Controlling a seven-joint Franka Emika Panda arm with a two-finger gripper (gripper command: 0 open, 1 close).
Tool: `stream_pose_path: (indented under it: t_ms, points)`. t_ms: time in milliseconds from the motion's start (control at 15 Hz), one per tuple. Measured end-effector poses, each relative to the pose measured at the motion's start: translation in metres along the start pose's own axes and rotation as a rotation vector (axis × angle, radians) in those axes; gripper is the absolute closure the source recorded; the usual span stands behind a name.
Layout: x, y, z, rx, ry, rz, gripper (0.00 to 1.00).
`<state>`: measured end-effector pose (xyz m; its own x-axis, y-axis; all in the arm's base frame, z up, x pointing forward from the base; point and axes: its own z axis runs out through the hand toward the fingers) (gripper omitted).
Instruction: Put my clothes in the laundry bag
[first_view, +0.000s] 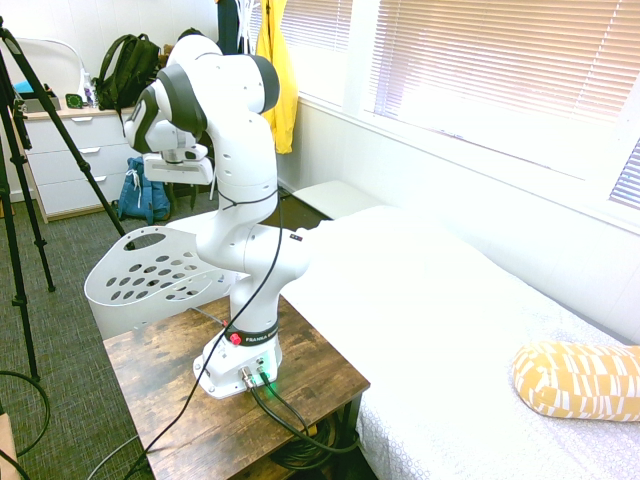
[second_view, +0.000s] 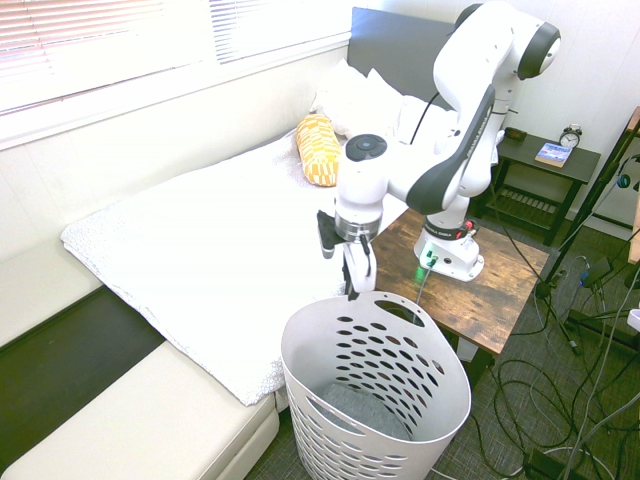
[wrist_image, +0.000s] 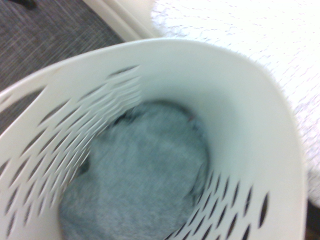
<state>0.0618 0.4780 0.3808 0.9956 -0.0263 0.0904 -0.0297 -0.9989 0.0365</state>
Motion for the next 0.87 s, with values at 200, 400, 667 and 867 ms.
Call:
stream_pose_path:
  t_ms: [200, 400, 667, 867]
  points:
    - [0.101, 0.030, 0.019, -0.041, 0.050, 0.105, 0.00]
    - [0.212, 0.101, 0.043, -0.080, 0.047, 0.233, 0.00]
    - [0.293, 0.246, 0.050, -0.120, 0.055, 0.376, 0.00]
    - [0.307, 0.361, 0.048, -0.123, 0.058, 0.475, 0.00]
